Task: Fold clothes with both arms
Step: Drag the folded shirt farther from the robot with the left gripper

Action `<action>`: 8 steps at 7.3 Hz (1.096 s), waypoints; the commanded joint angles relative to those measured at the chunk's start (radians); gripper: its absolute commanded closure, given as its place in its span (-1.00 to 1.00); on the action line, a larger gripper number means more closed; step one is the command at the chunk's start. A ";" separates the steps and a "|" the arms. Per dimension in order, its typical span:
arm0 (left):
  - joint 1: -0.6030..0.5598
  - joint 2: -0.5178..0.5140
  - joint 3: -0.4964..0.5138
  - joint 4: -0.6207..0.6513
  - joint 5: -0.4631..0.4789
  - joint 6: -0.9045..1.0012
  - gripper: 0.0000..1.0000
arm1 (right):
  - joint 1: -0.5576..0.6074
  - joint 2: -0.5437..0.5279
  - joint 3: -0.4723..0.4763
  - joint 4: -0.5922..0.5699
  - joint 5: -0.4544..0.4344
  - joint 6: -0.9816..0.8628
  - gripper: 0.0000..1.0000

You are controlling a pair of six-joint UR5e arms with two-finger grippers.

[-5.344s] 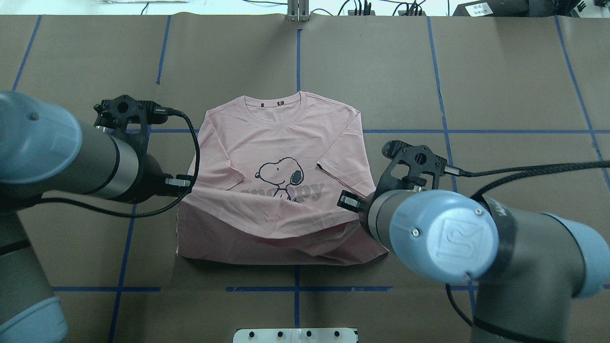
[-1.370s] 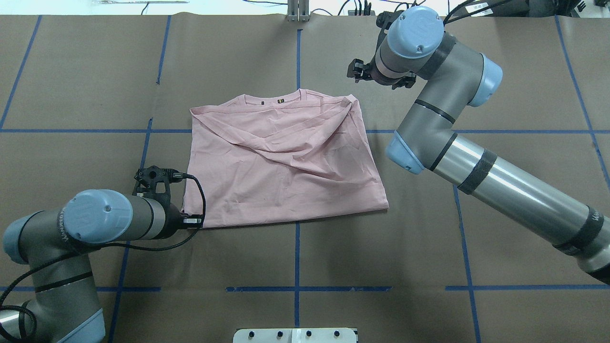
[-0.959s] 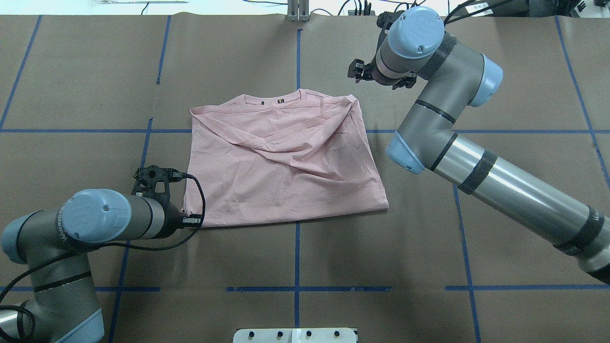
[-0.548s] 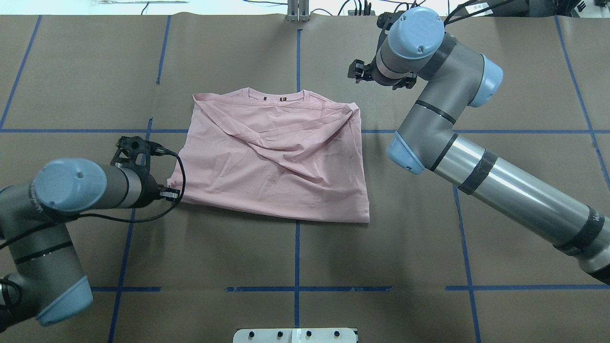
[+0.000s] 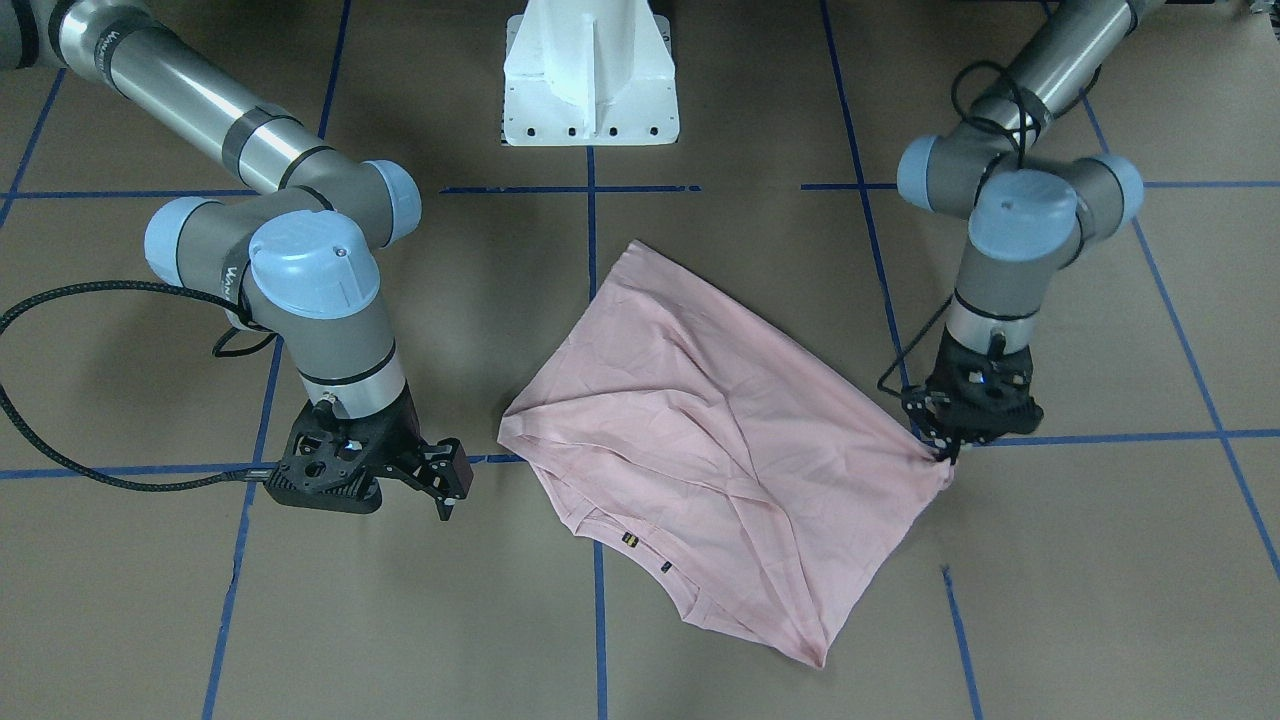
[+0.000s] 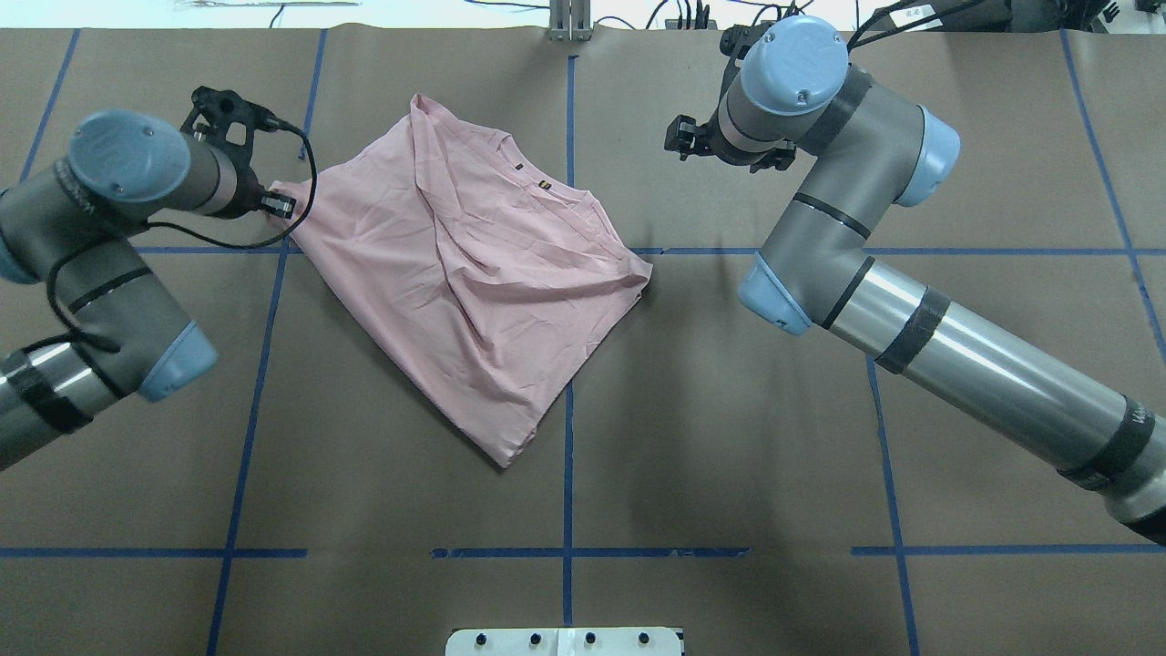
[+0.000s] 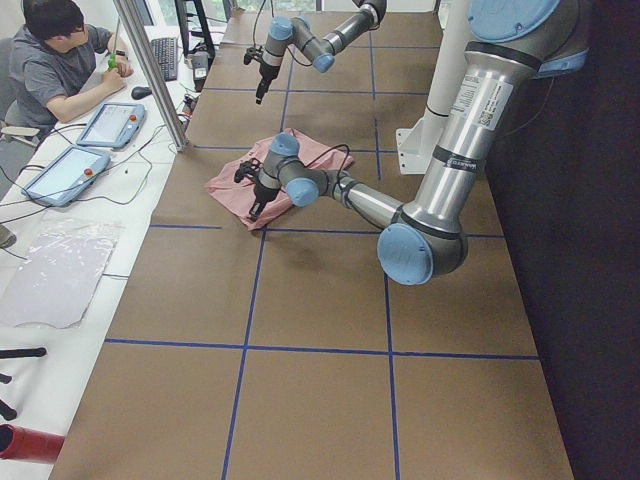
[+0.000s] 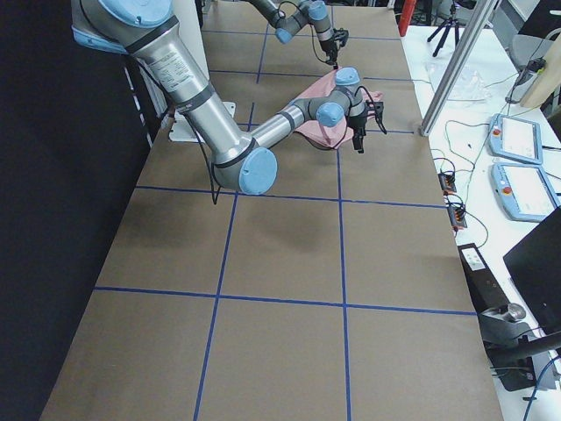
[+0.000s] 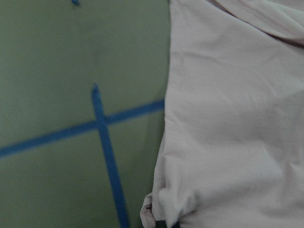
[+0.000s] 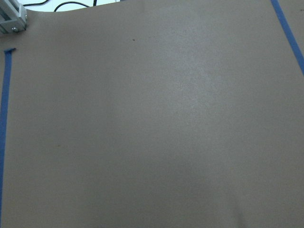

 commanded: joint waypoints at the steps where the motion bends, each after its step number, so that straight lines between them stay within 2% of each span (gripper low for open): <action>1: -0.097 -0.298 0.482 -0.188 0.051 0.094 1.00 | -0.001 0.003 0.002 0.001 0.001 0.001 -1.00; 2: -0.104 -0.381 0.611 -0.223 0.070 0.096 1.00 | -0.002 0.003 0.018 0.000 0.003 0.007 -1.00; 3: -0.112 -0.375 0.612 -0.255 0.067 0.096 1.00 | -0.004 0.001 0.038 -0.002 0.003 0.010 -1.00; 4: -0.112 -0.338 0.598 -0.284 0.064 0.097 -0.98 | -0.008 0.004 0.043 -0.002 0.003 0.020 -1.00; 5: -0.131 -0.312 0.557 -0.303 0.040 0.101 -1.00 | -0.023 0.014 0.041 0.003 0.003 0.045 -1.00; 6: -0.183 -0.304 0.534 -0.301 -0.096 0.134 -1.00 | -0.049 0.039 0.034 0.000 -0.003 0.164 -0.94; 7: -0.191 -0.252 0.452 -0.295 -0.118 0.151 -1.00 | -0.075 0.079 0.012 -0.003 -0.005 0.225 -0.76; 8: -0.191 -0.196 0.354 -0.285 -0.121 0.148 -1.00 | -0.105 0.101 0.000 -0.003 -0.006 0.284 -0.46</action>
